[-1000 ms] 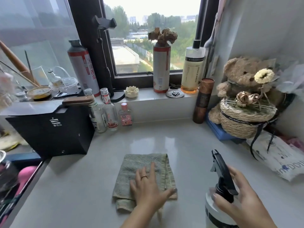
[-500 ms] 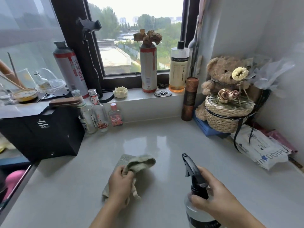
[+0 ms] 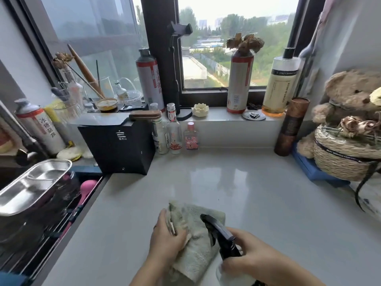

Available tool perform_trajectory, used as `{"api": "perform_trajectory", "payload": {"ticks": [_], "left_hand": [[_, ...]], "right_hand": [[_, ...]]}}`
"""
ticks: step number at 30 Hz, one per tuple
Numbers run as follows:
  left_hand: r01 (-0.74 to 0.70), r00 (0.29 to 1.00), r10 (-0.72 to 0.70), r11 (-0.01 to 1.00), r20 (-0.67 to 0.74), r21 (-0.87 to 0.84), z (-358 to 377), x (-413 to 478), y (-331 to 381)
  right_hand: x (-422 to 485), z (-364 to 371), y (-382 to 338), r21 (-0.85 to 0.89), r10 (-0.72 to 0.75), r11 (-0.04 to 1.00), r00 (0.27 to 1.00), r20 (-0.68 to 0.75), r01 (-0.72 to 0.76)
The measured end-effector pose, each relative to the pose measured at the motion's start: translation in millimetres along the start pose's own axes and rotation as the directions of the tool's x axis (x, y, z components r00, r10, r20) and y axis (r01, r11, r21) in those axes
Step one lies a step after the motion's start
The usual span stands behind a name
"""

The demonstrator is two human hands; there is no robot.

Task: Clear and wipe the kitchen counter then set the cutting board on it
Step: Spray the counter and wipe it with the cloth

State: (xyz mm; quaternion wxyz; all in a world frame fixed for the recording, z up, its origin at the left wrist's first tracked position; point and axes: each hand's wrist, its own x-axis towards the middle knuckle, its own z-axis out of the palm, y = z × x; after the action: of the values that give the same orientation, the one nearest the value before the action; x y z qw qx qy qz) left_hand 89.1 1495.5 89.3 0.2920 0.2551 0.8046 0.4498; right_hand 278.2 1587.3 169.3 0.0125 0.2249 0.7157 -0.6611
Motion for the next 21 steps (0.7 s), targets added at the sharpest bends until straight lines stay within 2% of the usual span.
{"api": "perform_trajectory", "payload": {"ticks": [1, 2, 5, 9, 14, 17, 19, 21], "left_hand": [[-0.108, 0.993, 0.112, 0.985, -0.022, 0.132, -2.6, -2.2, -0.8], [-0.166, 0.986, 0.167, 0.971, 0.007, 0.173, -5.0, -3.9, -2.1], [-0.237, 0.971, 0.23, 0.961, 0.062, 0.144, -6.7, -6.6, -6.8], [-0.279, 0.959, 0.274, 0.958, 0.074, 0.069, -7.0, -6.0, -12.1], [-0.28, 0.958, 0.273, 0.957, 0.086, 0.082, -8.8, -5.8, -12.6], [-0.27, 0.962, 0.271, 0.937, 0.026, 0.223, -8.8, -11.0, -9.7], [-0.385, 0.92, 0.391, 0.893, 0.024, 0.235, -7.8, -18.1, -1.3], [-0.502, 0.864, 0.493, 0.857, 0.103, 0.118, -4.2, -27.6, 13.4]], "right_hand": [[1.5, 0.5, 1.8, 0.002, 0.009, 1.0, 1.0, -0.007, -0.009], [2.5, 1.2, 3.3, -0.001, 0.022, 1.0, 1.0, -0.014, -0.022], [4.9, 3.2, 5.5, -0.009, 0.075, 0.997, 0.997, -0.002, -0.075], [12.0, 4.4, 7.6, -0.019, 0.108, 0.994, 0.994, 0.017, -0.108], [19.9, 5.0, 17.2, 0.019, 0.211, 0.977, 0.977, -0.006, -0.211], [22.2, 5.7, 21.8, -0.02, 0.202, 0.979, 0.979, -0.036, -0.203], [22.1, 6.8, 23.5, -0.005, 0.185, 0.983, 0.981, -0.055, -0.186], [21.2, 8.6, 23.5, 0.033, 0.156, 0.988, 0.986, -0.068, -0.154]]}}
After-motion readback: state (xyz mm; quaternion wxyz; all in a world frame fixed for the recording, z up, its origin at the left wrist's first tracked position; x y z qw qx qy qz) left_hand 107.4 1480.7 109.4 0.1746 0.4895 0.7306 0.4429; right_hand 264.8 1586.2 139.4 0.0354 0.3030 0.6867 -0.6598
